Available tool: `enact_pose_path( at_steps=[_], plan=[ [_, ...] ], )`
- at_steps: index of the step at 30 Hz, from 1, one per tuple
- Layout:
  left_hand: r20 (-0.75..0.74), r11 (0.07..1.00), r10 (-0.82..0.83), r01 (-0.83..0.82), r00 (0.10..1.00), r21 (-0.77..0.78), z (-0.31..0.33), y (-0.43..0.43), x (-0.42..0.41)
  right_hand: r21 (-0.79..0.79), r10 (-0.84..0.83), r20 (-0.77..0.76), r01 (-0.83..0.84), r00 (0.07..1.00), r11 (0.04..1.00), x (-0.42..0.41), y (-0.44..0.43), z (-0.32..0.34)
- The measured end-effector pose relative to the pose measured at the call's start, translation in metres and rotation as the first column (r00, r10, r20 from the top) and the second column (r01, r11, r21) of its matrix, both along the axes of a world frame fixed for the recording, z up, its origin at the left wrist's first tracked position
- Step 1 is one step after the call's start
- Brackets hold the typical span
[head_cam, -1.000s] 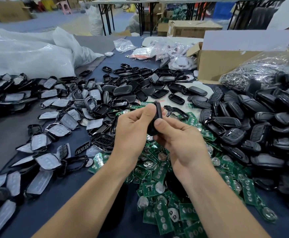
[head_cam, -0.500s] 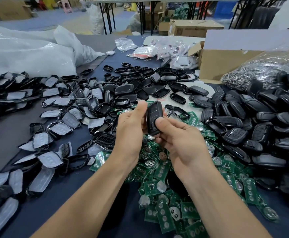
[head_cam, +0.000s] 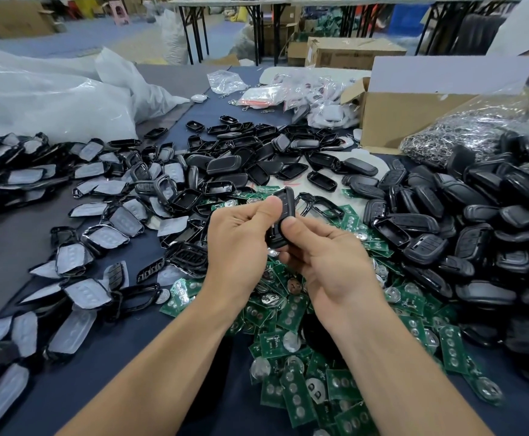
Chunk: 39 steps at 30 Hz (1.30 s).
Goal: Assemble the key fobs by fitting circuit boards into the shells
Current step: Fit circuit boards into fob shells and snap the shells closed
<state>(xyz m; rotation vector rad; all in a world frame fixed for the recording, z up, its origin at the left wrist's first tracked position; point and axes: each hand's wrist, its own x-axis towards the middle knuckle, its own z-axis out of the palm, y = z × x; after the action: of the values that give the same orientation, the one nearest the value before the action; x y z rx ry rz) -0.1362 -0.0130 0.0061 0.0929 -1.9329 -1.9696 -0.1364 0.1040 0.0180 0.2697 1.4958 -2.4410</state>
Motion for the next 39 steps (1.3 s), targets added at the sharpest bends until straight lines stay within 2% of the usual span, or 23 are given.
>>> enact_pose_path(
  at_steps=[5,8,10,11,12,13,14,15,16,17,19,20,21,22,23,25,27,29,30,31,33,36,39],
  plan=[
    [0.034,1.0,-0.018,0.017,0.999,0.005,0.001,-0.002,-0.001,-0.017,0.023,0.018,-0.023,1.0,1.0,-0.002,0.003,0.0],
    [0.065,1.0,-0.004,0.002,0.998,0.025,0.002,-0.003,-0.001,-0.047,0.046,0.096,-0.041,0.994,0.998,-0.006,0.014,0.008],
    [0.068,0.998,0.035,-0.038,0.997,0.044,0.003,-0.006,-0.001,-0.131,0.005,0.125,0.012,0.992,0.991,-0.012,0.033,0.015],
    [0.074,0.996,0.074,-0.078,0.995,0.052,0.004,-0.009,-0.002,-0.246,-0.035,0.092,0.057,0.995,0.968,-0.016,0.046,0.019],
    [0.083,0.991,0.114,-0.119,0.99,0.06,0.004,-0.012,-0.003,-0.425,-0.076,0.019,0.077,0.997,0.902,-0.02,0.06,0.022],
    [0.095,0.986,0.146,-0.152,0.985,0.064,0.004,-0.014,-0.004,-0.614,-0.099,-0.079,0.03,0.992,0.789,-0.023,0.073,0.024],
    [0.106,0.982,0.169,-0.176,0.98,0.065,0.004,-0.017,-0.005,-0.73,-0.097,-0.2,-0.083,0.975,0.678,-0.024,0.082,0.027],
    [0.116,0.979,0.188,-0.196,0.975,0.062,0.004,-0.019,-0.006,-0.754,-0.076,-0.313,-0.199,0.947,0.626,-0.024,0.086,0.029],
    [0.123,0.975,0.208,-0.216,0.97,0.058,0.005,-0.02,-0.007,-0.712,-0.038,-0.385,-0.271,0.922,0.647,-0.024,0.086,0.03],
    [0.128,0.969,0.232,-0.241,0.964,0.053,0.005,-0.022,-0.008,-0.614,0.009,-0.402,-0.278,0.915,0.739,-0.024,0.082,0.029],
    [0.139,0.954,0.285,-0.295,0.948,0.054,0.005,-0.026,-0.01,-0.253,0.107,-0.329,-0.197,0.938,0.947,-0.024,0.066,0.026],
    [0.145,0.945,0.313,-0.323,0.939,0.054,0.006,-0.028,-0.011,-0.023,0.119,-0.277,-0.131,0.953,0.991,-0.026,0.056,0.023],
    [0.149,0.934,0.344,-0.354,0.927,0.046,0.005,-0.031,-0.012,0.209,0.119,-0.258,-0.065,0.959,0.976,-0.029,0.046,0.021],
    [0.15,0.921,0.38,-0.389,0.913,0.032,0.004,-0.032,-0.013,0.426,0.137,-0.275,-0.007,0.952,0.905,-0.031,0.037,0.018],
    [0.146,0.905,0.419,-0.424,0.896,0.009,0.004,-0.034,-0.013,0.595,0.175,-0.309,0.046,0.935,0.802,-0.034,0.028,0.016],
    [0.126,0.874,0.486,-0.483,0.865,-0.054,0.004,-0.037,-0.013,0.817,0.306,-0.344,0.122,0.888,0.563,-0.047,0.013,0.015],
    [0.115,0.85,0.526,-0.517,0.842,-0.105,0.003,-0.039,-0.015,0.938,0.441,-0.255,0.109,0.861,0.329,-0.062,0.004,0.012],
    [0.121,0.833,0.551,-0.538,0.825,-0.126,0.003,-0.041,-0.017,0.994,0.565,-0.101,0.062,0.819,0.087,-0.076,-0.004,0.009],
    [0.13,0.829,0.558,-0.543,0.82,-0.133,0.002,-0.043,-0.018,0.999,0.615,-0.049,0.047,0.787,0.021,-0.08,-0.009,0.008],
    [0.14,0.831,0.555,-0.54,0.82,-0.132,0.001,-0.044,-0.019,1.0,0.653,-0.02,0.028,0.757,-0.002,-0.081,-0.013,0.006],
    [0.16,0.844,0.536,-0.525,0.829,-0.108,0.0,-0.047,-0.022,0.999,0.682,-0.027,0.003,0.731,0.036,-0.074,-0.017,0.0],
    [0.194,0.856,0.516,-0.508,0.834,-0.09,-0.001,-0.05,-0.025,0.985,0.639,-0.17,0.108,0.75,0.136,-0.063,-0.013,-0.009],
    [0.215,0.865,0.501,-0.489,0.838,-0.109,0.001,-0.052,-0.025,0.961,0.587,-0.275,0.232,0.761,0.151,-0.051,-0.007,-0.008]
  ],
)
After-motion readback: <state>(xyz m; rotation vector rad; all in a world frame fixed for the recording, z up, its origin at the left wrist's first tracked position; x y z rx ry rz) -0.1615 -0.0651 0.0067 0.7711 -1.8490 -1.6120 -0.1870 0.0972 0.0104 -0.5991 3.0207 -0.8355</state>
